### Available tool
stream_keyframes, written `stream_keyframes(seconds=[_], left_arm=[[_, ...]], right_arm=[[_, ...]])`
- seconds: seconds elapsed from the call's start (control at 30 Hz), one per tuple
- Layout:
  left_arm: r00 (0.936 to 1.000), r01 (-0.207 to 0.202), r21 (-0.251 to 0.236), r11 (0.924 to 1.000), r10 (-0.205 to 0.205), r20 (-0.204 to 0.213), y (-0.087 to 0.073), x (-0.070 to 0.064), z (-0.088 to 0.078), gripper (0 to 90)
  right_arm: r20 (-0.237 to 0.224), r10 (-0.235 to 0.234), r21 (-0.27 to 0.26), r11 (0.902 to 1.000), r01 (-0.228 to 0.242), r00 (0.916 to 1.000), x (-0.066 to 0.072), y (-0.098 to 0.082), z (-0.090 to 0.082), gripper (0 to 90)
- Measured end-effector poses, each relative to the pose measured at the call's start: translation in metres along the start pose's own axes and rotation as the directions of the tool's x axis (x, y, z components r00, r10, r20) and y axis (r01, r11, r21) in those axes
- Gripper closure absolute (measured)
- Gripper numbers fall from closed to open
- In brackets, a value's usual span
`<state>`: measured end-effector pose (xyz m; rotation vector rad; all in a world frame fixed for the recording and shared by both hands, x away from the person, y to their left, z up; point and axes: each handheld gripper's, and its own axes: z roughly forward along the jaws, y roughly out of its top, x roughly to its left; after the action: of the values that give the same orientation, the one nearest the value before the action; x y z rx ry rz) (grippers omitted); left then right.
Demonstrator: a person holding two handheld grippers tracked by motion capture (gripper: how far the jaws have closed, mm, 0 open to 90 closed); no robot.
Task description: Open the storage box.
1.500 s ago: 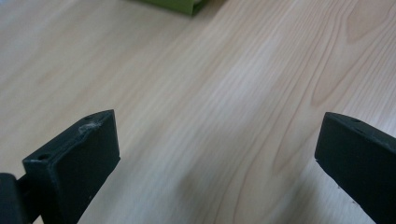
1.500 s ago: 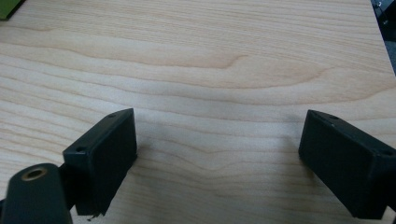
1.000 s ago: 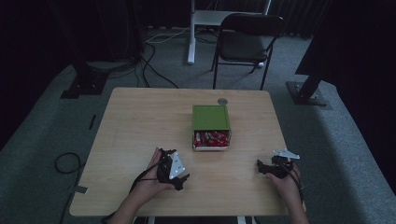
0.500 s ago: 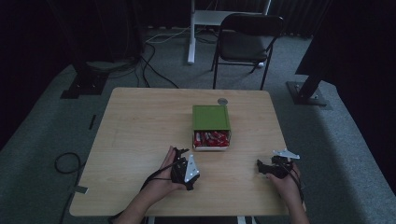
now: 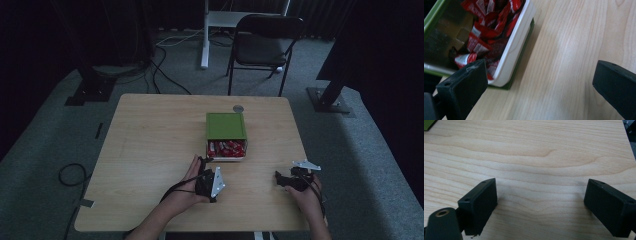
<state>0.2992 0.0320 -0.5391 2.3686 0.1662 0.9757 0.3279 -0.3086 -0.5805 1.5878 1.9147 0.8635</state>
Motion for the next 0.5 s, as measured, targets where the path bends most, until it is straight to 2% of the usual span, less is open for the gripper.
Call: stream_keyframes(seconds=[0.1, 0.17, 0.23, 0.3, 0.5], left_arm=[[1.0, -0.007, -0.006, 1.0, 0.007, -0.004, 0.004, 0.0, 0.005, 0.8], [0.9996, -0.027, 0.009, 0.9996, 0.027, -0.011, 0.006, 0.0, 0.008, 0.8], [0.9994, -0.029, 0.014, 0.9995, 0.029, -0.017, 0.008, -0.001, 0.011, 0.8], [0.9984, -0.048, 0.023, 0.9986, 0.048, -0.029, 0.009, -0.001, 0.013, 0.8], [0.994, -0.103, 0.07, 0.9922, 0.105, -0.031, 0.01, -0.001, 0.02, 2.0]], right_arm=[[-0.001, -0.001, 0.0, 1.0, 0.001, 1.0, 0.0, 0.0, 0.0, 10.6], [-0.002, -0.002, 0.0, 1.0, 0.002, 1.0, 0.0, 0.0, 0.0, 10.6], [-0.003, -0.001, 0.001, 1.0, 0.001, 1.0, 0.0, 0.0, 0.0, 10.6], [-0.004, -0.002, 0.001, 1.0, 0.002, 1.0, 0.0, 0.0, 0.0, 10.6], [-0.004, -0.002, 0.001, 1.0, 0.002, 1.0, 0.0, 0.0, 0.0, 10.6]])
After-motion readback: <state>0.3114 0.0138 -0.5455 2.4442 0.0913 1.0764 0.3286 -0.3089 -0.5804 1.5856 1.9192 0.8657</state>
